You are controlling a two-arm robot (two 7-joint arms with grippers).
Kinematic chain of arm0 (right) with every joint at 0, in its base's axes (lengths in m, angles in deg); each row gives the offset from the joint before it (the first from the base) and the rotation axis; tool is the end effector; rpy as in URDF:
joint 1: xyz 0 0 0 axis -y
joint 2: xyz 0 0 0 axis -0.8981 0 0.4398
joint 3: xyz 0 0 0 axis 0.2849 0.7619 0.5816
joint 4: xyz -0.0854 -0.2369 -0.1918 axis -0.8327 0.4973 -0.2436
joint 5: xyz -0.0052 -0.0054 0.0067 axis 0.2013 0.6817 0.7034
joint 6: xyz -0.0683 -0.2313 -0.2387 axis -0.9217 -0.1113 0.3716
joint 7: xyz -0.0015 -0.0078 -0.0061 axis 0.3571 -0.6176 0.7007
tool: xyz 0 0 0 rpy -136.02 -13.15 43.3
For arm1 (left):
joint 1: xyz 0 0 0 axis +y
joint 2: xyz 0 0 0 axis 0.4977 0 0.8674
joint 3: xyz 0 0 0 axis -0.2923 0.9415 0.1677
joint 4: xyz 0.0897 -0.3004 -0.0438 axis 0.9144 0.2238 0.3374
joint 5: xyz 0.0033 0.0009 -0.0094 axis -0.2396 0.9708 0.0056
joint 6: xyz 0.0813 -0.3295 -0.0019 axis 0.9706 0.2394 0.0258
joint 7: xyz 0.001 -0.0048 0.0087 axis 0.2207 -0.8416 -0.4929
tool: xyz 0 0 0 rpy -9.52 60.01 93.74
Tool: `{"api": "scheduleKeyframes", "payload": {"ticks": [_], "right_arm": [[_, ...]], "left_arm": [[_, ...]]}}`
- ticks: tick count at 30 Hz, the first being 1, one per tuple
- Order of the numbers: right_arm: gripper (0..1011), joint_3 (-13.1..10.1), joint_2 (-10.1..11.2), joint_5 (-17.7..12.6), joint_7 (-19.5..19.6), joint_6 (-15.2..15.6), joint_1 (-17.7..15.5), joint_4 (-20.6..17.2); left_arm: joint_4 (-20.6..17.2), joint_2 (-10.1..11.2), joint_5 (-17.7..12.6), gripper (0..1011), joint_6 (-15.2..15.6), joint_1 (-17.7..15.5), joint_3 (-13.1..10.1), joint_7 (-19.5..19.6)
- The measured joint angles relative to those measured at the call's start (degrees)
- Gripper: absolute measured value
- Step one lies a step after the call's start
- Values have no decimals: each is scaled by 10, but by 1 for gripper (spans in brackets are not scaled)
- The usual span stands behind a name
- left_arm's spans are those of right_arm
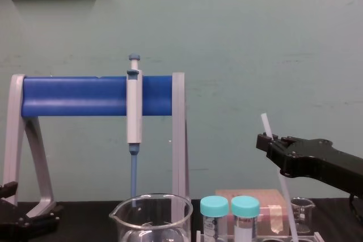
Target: Pick up the stirring rod with one hand, then place it down.
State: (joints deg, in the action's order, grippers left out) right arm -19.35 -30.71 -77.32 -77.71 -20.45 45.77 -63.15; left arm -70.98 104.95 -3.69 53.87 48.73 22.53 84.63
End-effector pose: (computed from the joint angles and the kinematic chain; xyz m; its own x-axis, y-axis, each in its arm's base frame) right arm 0.4503 -0.0265 -0.3093 0.6430 -0.7648 0.0397 0.7535 0.6410 0.1459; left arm 0.3912 0.0896 -0.3294 0.2924 0.8803 0.3737 -0.9552 0.2874 0.0703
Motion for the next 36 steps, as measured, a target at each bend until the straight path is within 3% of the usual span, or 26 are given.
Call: {"api": "scheduleKeyframes", "payload": {"ticks": [9, 21, 30, 36], "right_arm": [[73, -23, -7, 9, 1, -38, -21, -20], [73, -77, 0, -25, -1, -52, -45, -110], [73, -106, 12, -18, 22, -43, -63, -152], [73, -112, 16, -11, 29, -30, -71, -157]], "left_arm": [[0, 0, 0, 1000, 0, 0, 0, 0], [0, 0, 0, 1000, 0, 0, 0, 0], [0, 0, 0, 1000, 0, 0, 0, 0], [0, 0, 0, 1000, 0, 0, 0, 0]]}}
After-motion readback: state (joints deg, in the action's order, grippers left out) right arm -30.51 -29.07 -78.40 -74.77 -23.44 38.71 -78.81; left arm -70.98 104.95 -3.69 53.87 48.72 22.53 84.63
